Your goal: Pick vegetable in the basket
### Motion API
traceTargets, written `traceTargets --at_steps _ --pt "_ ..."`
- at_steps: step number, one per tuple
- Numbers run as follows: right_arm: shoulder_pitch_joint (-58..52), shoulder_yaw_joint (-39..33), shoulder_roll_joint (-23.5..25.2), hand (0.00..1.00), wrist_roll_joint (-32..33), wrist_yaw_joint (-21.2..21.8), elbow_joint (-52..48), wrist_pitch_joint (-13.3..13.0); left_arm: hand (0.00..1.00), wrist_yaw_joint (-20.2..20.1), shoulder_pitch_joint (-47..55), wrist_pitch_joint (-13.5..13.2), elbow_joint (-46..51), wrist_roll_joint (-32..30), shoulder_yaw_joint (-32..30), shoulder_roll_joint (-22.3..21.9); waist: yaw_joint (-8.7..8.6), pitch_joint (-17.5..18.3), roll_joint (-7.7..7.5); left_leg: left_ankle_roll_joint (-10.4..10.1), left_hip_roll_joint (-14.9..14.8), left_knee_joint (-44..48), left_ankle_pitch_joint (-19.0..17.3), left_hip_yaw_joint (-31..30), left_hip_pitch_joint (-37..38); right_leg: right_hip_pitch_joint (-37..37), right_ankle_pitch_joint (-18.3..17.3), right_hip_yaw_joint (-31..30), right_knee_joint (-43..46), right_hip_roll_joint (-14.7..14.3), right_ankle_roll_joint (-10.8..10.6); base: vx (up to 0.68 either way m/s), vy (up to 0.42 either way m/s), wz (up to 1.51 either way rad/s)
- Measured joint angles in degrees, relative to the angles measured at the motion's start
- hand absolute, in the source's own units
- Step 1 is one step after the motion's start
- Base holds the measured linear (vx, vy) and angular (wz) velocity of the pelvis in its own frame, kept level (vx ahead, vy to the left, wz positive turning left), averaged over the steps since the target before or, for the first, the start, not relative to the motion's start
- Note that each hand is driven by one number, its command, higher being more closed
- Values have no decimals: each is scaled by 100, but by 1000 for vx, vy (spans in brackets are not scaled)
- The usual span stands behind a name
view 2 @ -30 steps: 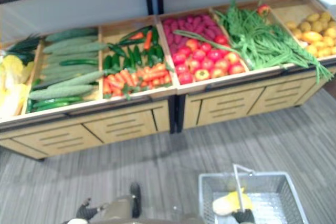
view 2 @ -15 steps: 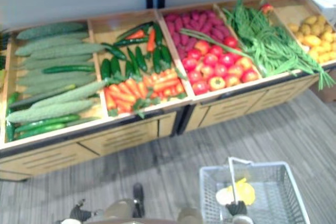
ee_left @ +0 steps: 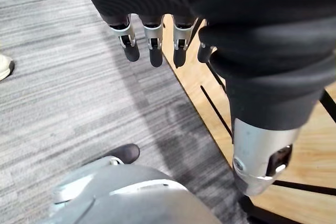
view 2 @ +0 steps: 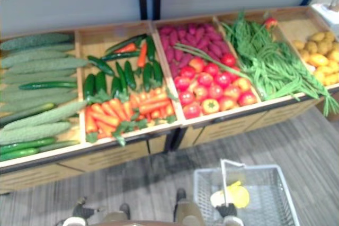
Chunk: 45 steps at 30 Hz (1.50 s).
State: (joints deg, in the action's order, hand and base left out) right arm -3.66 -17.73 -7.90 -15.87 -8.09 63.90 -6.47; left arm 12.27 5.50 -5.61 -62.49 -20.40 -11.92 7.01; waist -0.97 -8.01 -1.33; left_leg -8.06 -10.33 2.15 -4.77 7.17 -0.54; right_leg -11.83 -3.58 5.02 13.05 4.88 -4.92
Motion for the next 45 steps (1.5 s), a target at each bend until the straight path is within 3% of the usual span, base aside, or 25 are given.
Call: traceTargets --at_steps 5,9,12,14,18,20,25,32,35,41,45 --pt "-67 -228 -92 100 1 -3 25 75 0 21 11 69 -32 1 -299 -42 18 48 67 -74 -149 -206 119 -32 156 214 -73 231 -172 -142 112 62 -96 20" --pt "-326 -332 -121 100 7 -32 39 67 0 329 50 84 159 0 -406 -5 -16 288 184 -46 -32 -262 138 -212 -29 400 56 416 -647 -29 -15 22 61 25" --pt "-438 -400 -96 100 28 -145 89 -8 0 952 233 46 1043 2 -395 -61 8 338 205 -13 30 -304 163 -332 -68 520 188 522 -906 1 -29 72 45 23" --pt "-512 -438 -89 100 65 -288 128 -83 0 1599 393 -96 2021 4 -386 -160 20 359 242 -1 97 -306 171 -440 -123 562 236 606 -1003 40 -68 50 20 22" --pt "-625 -447 -53 100 74 -403 177 -127 0 2112 624 -196 3656 -91 -150 -257 20 405 272 0 158 -322 172 -462 15 841 258 707 -1164 95 -83 55 30 15" --pt "-648 -445 -40 100 70 -402 178 -129 0 2148 688 -292 4300 -170 -124 -252 27 432 290 1 159 -373 172 -450 101 913 265 702 -1215 89 -91 17 8 2" --pt "-663 -425 -62 100 63 -399 178 -131 0 2591 542 -393 5112 -531 -144 -123 -12 536 364 28 145 -411 155 -248 210 925 367 500 -1314 41 -74 -14 4 -19" --pt "-700 -432 -135 100 77 -385 175 -132 0 2636 162 -459 5543 -580 -125 353 -106 581 388 76 145 -394 110 182 285 904 636 85 -1605 -15 -74 -62 -4 -32" --pt "-712 -433 -205 100 77 -375 149 -132 0 2594 25 -512 5536 -713 -28 536 -248 609 427 79 152 -392 99 268 289 894 703 14 -1682 -20 -75 -29 -3 -17" --pt "-734 -445 -275 100 80 -281 -9 -132 0 2031 -470 -566 4922 -807 691 1167 -389 635 480 40 107 -382 20 660 389 750 783 -402 -1710 -121 -63 3 -6 -35" --pt "-677 -444 -305 100 85 -266 -31 -132 0 1766 -909 -608 4300 -1001 1104 1352 -567 621 525 54 118 -386 -36 851 486 699 831 -575 -1698 -137 -78 42 15 -25"
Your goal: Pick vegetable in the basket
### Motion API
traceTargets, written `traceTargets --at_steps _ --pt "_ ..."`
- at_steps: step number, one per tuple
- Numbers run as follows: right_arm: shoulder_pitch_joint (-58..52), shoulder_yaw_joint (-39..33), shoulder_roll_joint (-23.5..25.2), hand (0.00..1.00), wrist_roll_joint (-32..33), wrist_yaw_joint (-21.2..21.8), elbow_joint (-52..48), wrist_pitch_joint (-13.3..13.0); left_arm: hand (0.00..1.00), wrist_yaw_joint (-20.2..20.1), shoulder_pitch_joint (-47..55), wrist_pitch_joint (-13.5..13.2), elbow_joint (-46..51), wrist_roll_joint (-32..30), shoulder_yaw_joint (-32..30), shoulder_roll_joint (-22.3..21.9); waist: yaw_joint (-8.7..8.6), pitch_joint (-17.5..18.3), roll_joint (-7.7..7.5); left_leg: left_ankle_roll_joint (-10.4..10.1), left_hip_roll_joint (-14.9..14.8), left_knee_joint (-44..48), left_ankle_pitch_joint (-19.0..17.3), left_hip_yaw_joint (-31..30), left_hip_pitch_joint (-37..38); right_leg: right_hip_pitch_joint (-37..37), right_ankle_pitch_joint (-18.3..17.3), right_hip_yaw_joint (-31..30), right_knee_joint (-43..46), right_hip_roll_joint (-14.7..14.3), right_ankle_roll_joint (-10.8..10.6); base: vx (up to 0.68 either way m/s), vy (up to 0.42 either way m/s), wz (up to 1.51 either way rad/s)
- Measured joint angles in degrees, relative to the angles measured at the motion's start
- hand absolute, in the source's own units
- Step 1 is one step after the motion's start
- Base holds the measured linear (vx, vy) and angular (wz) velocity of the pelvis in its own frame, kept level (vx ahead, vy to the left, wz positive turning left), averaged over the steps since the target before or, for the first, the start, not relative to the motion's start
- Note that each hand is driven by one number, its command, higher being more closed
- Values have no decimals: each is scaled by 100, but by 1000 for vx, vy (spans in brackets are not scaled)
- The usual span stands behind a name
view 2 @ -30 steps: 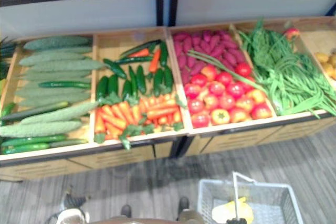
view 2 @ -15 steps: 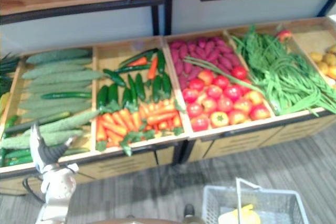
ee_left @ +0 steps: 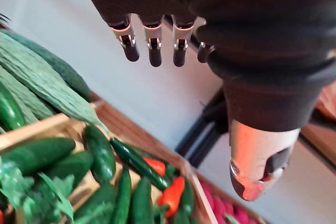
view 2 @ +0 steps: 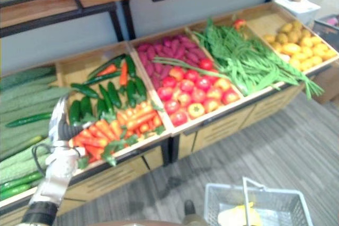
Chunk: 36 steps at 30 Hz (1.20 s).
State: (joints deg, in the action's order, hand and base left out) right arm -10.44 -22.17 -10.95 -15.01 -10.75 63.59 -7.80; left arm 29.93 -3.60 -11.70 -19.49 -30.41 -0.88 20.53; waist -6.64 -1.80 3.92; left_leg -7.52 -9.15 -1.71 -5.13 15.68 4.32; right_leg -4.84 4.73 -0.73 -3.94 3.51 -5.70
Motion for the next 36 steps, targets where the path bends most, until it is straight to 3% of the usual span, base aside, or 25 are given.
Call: traceTargets --at_steps 2,10,25,36 --pt "28 13 0 100 0 12 -19 -2 0 -178 -158 -9 -203 -18 128 3 -102 -9 9 3 13 0 -25 72 7 -22 0 -76 -7 0 0 36 22 -21" --pt "38 38 -87 100 -1 81 -102 -8 0 -451 -479 24 -1093 -135 449 162 -217 -109 126 -19 16 36 -113 278 74 -99 9 -314 19 -40 -11 14 3 -15" --pt "103 55 -168 100 -27 116 -216 -3 0 -1177 -600 57 -1337 -134 1031 243 -278 -229 247 -31 5 124 -186 415 1 -221 18 -463 36 -66 -24 -3 -5 -5" --pt "147 46 -167 100 -32 109 -215 0 0 -1242 -637 53 -1349 -132 1258 244 -359 -278 284 -38 4 135 -192 453 4 -254 19 -543 65 -74 -26 -3 -7 -1"
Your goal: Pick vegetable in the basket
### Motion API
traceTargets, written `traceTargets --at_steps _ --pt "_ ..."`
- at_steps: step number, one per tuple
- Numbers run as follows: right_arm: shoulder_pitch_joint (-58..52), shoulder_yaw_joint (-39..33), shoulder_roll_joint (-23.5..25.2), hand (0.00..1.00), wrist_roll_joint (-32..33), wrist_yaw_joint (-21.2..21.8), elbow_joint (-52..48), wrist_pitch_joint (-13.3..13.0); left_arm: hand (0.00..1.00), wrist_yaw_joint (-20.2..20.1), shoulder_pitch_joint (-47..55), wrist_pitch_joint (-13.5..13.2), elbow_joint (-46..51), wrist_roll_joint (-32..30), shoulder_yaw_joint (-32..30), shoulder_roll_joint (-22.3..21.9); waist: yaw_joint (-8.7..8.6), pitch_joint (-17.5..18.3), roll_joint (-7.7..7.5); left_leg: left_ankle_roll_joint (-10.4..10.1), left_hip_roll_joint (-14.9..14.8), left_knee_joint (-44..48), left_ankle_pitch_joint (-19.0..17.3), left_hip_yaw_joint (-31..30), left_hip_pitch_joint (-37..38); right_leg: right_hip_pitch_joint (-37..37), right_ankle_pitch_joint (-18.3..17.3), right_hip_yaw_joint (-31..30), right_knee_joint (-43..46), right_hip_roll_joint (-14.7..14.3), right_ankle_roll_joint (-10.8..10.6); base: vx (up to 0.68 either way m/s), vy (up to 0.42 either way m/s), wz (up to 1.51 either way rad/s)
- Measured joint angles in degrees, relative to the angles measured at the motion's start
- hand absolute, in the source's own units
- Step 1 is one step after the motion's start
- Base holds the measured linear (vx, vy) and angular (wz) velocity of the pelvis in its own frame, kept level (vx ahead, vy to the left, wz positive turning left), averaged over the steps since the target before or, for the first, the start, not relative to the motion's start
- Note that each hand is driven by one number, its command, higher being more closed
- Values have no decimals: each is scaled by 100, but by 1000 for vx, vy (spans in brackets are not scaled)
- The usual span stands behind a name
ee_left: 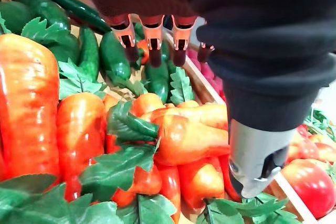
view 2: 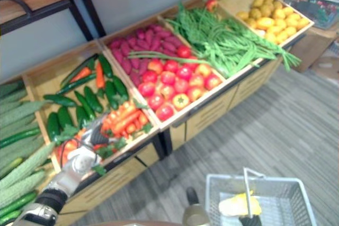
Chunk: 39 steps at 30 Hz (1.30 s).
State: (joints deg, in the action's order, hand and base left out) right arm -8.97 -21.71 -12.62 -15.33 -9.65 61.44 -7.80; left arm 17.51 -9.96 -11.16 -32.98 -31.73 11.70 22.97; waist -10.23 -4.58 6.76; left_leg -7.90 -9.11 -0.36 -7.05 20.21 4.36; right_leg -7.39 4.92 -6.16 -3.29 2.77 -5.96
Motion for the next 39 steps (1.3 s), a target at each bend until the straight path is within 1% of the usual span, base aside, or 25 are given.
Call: traceTargets --at_steps 3,8,11,15,18,21,23,24,28,29,31,34,37,39 --pt "5 -25 8 100 1 -2 0 3 0 4 -143 14 -178 0 132 -2 -21 -8 11 -5 -1 -2 -3 39 3 -20 5 -34 1 -9 -5 4 -17 -8" --pt "56 -25 14 100 2 -12 0 4 0 44 -333 58 -266 -3 143 -31 -49 -145 37 -20 -6 -33 -13 144 65 -30 31 -87 7 -38 1 4 -16 -10" --pt "56 -24 14 100 4 -14 4 13 0 140 -515 109 -393 -3 146 -32 -54 -194 73 -21 -19 -44 -13 172 65 -50 31 -102 7 -57 1 6 -19 -3" --pt "110 -21 14 100 4 -25 3 13 0 238 -599 160 -395 -2 141 -32 -48 -223 88 -25 -18 -56 -15 273 56 -128 31 -189 31 -75 1 1 -20 -10" --pt "149 -12 14 100 5 -26 -4 11 0 248 -744 185 -517 -1 141 -78 -58 -324 92 -25 -11 -58 -15 303 52 -158 31 -228 43 -78 0 -3 -22 -8" --pt "279 31 14 100 7 -60 -5 13 0 266 -831 305 -646 3 118 -98 -53 -366 99 -28 -16 -54 -13 429 -116 -418 37 -317 117 -81 0 -1 -43 -19" --pt "305 67 14 100 8 -112 -5 14 0 268 -907 313 -794 4 96 -169 -52 -396 109 -30 -23 -55 -12 451 -126 -446 37 -337 129 -94 0 28 -26 -9" --pt "310 87 15 100 8 -125 -5 16 0 332 -922 312 -815 7 -41 -268 -51 -397 112 -31 -30 -54 -11 466 -120 -447 37 -349 129 -104 0 25 -20 -4" --pt "336 160 15 100 8 -136 -11 14 0 375 -983 410 -852 13 -106 -287 -40 -402 111 -31 -27 -54 -11 562 -125 -502 37 -400 152 -114 0 11 -25 -8" --pt "355 182 14 100 8 -143 -17 14 100 396 -984 420 -853 13 -121 -287 -40 -403 109 -31 -21 -54 -12 577 -135 -529 37 -419 160 -115 0 -11 -30 -11" --pt "389 183 14 100 7 -159 -16 15 100 470 -1020 416 -911 10 -168 -287 -46 -428 106 -32 -17 -54 -12 607 -128 -546 39 -468 161 -127 -1 -18 -41 -11" --pt "400 193 14 100 7 -164 -14 15 100 522 -1125 419 -1017 2 -415 -286 -46 -434 99 -45 -28 -54 -21 657 -123 -572 39 -523 153 -152 -1 -14 -38 -9" --pt "426 199 14 100 6 -170 -14 15 100 556 -1179 391 -1025 3 -490 -286 -48 -446 93 -51 -28 -54 -25 721 -122 -601 46 -567 151 -162 -3 -12 -43 -10" --pt "428 199 14 100 5 -175 -13 14 100 567 -1290 428 -1183 0 -492 -286 -64 -460 88 -53 -28 -54 -27 732 -119 -604 49 -581 151 -165 -6 -2 -34 -4"
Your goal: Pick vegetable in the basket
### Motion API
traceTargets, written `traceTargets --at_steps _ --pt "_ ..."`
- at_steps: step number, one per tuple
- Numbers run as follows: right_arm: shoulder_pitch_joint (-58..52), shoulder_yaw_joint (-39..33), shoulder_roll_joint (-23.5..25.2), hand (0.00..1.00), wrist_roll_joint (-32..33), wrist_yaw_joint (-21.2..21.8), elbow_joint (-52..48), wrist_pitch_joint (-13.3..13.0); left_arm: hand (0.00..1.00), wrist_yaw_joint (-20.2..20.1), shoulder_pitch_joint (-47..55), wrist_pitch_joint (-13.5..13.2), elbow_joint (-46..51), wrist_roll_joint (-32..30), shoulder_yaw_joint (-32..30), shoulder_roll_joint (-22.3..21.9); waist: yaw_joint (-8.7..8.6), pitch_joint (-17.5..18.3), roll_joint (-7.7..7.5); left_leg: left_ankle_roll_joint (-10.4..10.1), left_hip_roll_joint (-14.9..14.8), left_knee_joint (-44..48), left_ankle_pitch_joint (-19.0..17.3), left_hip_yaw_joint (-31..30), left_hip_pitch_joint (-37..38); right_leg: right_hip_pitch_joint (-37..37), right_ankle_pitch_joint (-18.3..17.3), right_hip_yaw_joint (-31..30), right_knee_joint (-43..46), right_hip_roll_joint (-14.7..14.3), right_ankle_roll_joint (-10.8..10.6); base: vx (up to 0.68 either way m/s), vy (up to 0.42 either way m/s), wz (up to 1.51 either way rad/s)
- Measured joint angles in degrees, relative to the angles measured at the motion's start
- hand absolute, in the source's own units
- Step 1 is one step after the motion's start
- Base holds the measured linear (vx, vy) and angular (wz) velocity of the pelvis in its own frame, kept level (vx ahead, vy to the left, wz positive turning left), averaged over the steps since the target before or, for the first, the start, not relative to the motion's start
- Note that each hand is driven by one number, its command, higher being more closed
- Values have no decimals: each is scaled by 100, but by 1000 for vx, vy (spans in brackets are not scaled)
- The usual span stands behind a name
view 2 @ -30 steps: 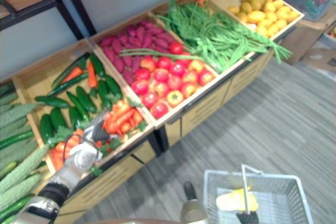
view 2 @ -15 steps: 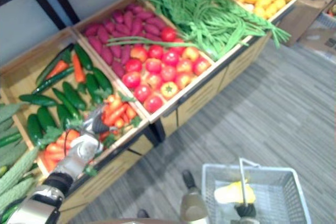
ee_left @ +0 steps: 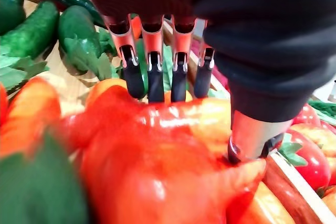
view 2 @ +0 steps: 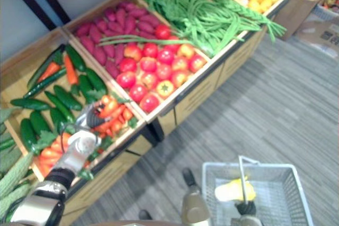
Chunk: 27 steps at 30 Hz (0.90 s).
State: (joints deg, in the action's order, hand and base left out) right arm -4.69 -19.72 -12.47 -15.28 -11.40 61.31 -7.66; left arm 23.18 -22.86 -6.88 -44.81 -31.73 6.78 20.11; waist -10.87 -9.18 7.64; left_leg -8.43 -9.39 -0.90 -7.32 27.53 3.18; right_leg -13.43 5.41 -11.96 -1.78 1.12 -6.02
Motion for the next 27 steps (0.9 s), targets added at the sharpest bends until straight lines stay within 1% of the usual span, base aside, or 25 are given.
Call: traceTargets --at_steps 2,6,9,19,24,27 --pt "-4 -4 0 100 0 -3 7 -2 100 7 10 -19 -45 1 5 -16 -9 -8 3 -4 1 0 -4 9 6 0 1 -11 -1 -2 -1 3 -12 -2" --pt "-3 -9 1 100 0 -4 26 -1 100 -109 16 15 -133 0 8 -40 -23 -28 -3 -5 0 0 -4 3 50 52 29 0 -3 -2 4 0 0 0" --pt "-3 -9 1 100 0 -4 31 -1 100 -114 24 43 -217 1 9 -62 -22 -60 -7 -5 2 0 -4 -11 113 123 29 21 -4 8 4 -9 -19 4" --pt "-78 -13 1 100 -2 -3 37 19 100 -113 35 120 -216 3 1 -60 -16 -65 -34 5 -23 39 2 -304 198 370 24 265 -24 73 6 -28 -37 12" --pt "-86 2 3 100 -6 -1 36 24 100 -111 35 132 -208 3 -42 -24 11 -56 -60 10 -24 45 5 -353 200 404 25 312 -23 94 5 -2 -22 6" --pt "-121 2 11 100 -6 -1 37 25 100 -111 35 136 -80 4 -44 -15 12 -46 -83 10 -24 55 6 -420 203 451 25 369 -24 92 5 12 -12 9"
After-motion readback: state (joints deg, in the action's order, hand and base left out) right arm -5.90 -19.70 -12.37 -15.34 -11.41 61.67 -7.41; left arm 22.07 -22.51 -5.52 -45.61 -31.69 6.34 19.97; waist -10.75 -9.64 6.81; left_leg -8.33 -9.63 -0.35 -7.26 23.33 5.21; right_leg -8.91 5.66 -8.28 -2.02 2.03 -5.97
